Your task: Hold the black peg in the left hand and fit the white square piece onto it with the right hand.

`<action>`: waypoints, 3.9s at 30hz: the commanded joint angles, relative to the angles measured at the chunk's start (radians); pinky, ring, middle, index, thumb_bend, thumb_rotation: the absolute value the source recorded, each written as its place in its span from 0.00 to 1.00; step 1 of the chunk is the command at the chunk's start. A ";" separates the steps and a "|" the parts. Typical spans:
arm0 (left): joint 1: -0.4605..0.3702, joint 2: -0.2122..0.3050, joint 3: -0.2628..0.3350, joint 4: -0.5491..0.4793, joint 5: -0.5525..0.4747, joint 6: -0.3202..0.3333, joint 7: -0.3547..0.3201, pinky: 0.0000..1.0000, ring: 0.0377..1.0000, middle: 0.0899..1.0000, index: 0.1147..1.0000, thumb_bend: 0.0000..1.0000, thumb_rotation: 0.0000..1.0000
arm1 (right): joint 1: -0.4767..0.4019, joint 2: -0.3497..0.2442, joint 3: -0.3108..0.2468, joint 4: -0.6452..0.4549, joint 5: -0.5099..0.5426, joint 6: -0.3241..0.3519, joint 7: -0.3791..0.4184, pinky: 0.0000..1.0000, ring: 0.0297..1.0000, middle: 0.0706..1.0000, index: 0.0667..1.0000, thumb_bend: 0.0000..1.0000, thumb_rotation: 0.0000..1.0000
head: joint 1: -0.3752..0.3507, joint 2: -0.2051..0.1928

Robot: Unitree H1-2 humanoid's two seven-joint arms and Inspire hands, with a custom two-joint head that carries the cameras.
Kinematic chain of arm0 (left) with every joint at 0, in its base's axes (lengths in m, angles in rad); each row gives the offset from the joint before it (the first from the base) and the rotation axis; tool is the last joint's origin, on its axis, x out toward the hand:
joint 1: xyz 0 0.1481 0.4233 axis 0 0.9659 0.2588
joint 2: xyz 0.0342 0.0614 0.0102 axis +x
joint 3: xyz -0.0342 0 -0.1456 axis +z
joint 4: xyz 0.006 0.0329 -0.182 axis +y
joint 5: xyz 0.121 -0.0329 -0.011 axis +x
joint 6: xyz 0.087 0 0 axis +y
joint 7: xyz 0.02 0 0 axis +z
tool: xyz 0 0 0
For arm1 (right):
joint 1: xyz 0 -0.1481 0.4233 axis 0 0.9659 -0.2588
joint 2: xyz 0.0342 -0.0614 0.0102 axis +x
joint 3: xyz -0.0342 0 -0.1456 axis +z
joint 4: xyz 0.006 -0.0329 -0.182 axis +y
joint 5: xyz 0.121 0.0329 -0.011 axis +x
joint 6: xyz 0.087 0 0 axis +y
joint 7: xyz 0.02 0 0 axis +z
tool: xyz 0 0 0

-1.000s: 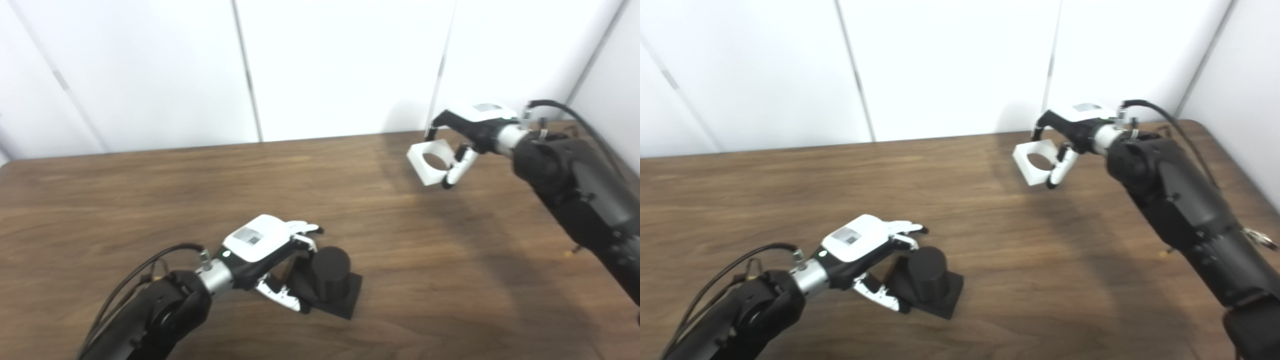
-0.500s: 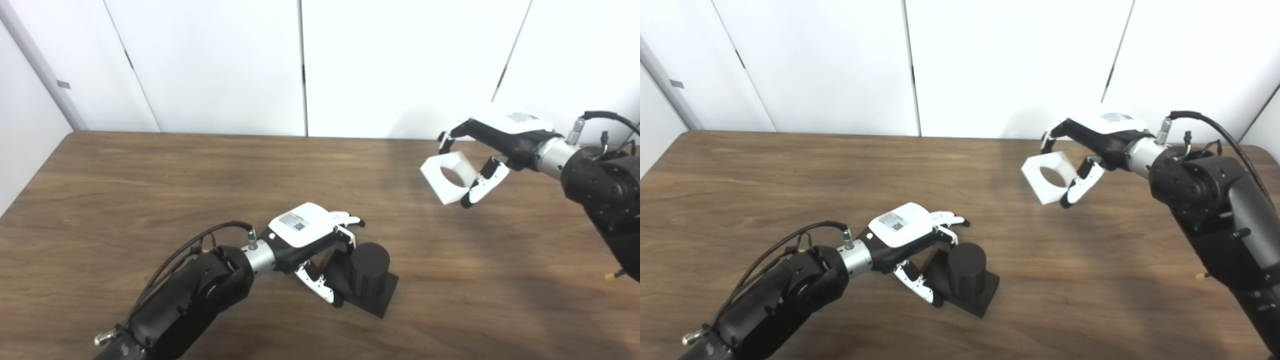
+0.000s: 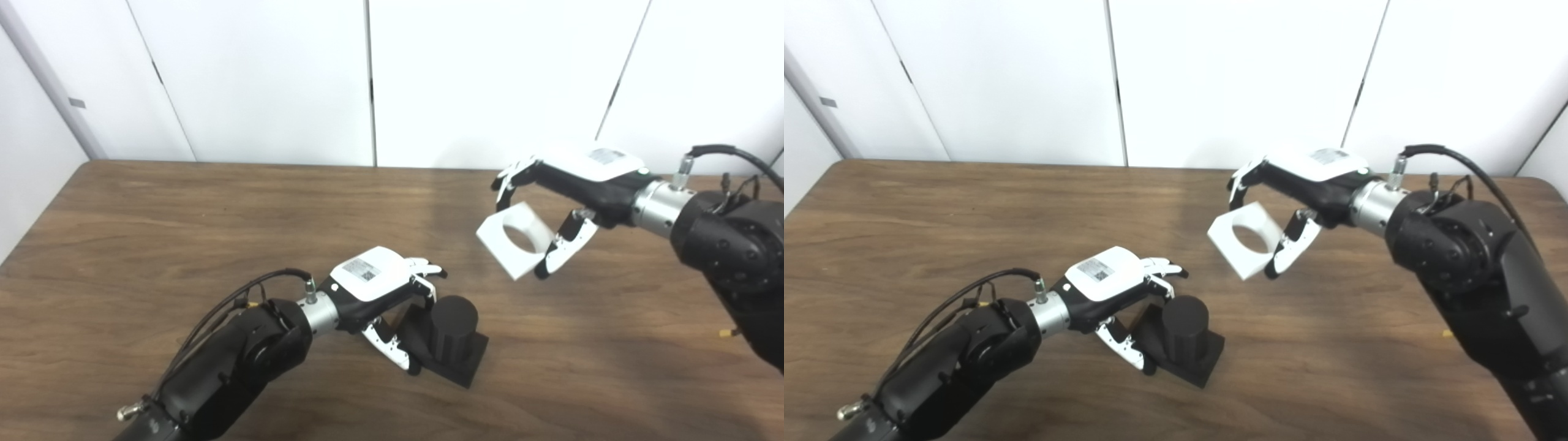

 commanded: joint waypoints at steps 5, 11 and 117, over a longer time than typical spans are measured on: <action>0.035 -0.007 -0.049 0.068 0.062 0.024 -0.080 0.77 0.92 0.91 0.43 0.52 0.07 | -0.031 0.004 -0.010 -0.077 0.000 -0.007 0.017 0.80 0.85 0.79 0.44 0.52 0.13 | -0.006 0.001; 0.035 -0.007 -0.048 0.065 0.063 0.026 -0.079 0.77 0.92 0.91 0.43 0.52 0.07 | -0.026 0.003 0.005 -0.102 0.022 -0.030 0.034 0.79 0.84 0.77 0.44 0.52 0.13 | -0.010 0.007; 0.041 -0.045 -0.041 0.034 0.046 0.057 -0.092 0.77 0.93 0.90 0.42 0.52 0.07 | 0.077 0.179 0.184 0.031 -0.083 -0.114 0.047 0.81 0.83 0.76 0.45 0.52 0.14 | 0.015 0.044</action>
